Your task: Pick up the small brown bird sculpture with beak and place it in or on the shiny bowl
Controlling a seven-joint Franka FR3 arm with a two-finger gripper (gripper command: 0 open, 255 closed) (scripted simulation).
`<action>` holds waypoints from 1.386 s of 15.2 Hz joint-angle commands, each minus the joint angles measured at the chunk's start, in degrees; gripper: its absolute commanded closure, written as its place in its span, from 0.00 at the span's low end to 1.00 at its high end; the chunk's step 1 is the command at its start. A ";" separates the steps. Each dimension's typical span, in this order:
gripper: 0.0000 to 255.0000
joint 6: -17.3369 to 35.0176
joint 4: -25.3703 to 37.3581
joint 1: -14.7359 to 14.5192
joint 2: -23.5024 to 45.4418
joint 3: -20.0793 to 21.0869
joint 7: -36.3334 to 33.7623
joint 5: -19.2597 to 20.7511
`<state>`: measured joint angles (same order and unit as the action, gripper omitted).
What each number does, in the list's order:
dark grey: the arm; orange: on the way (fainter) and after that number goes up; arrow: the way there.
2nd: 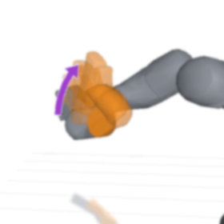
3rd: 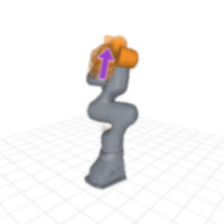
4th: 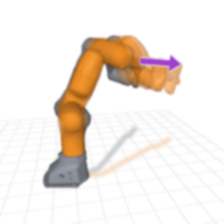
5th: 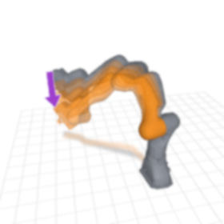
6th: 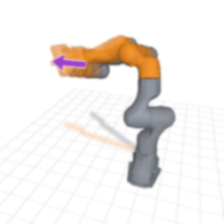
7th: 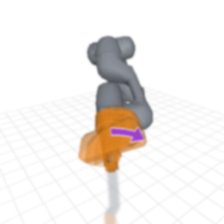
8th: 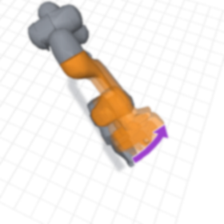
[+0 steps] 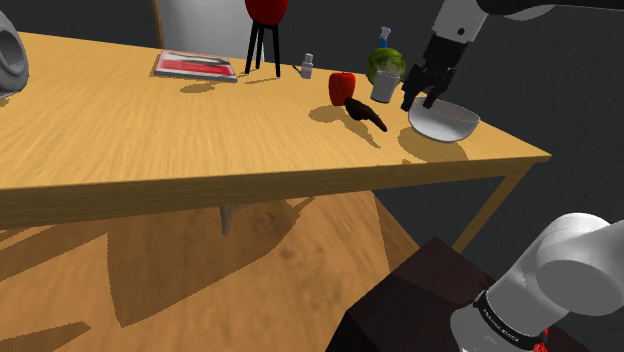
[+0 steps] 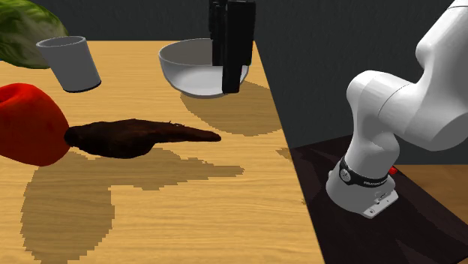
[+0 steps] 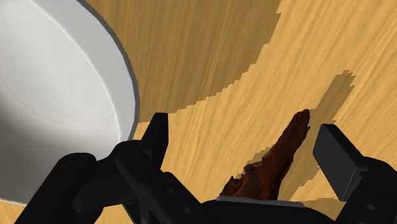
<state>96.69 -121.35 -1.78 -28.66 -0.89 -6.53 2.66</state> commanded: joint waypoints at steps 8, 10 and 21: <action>0.00 0.88 18.68 -0.90 22.38 -1.71 3.25 -4.39; 0.00 0.52 21.31 -0.90 24.97 -1.80 3.63 -4.97; 0.00 6.40 15.19 -0.99 24.73 -1.68 3.66 -5.01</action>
<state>103.05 -106.13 -2.77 -3.92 -2.56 -2.87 -2.35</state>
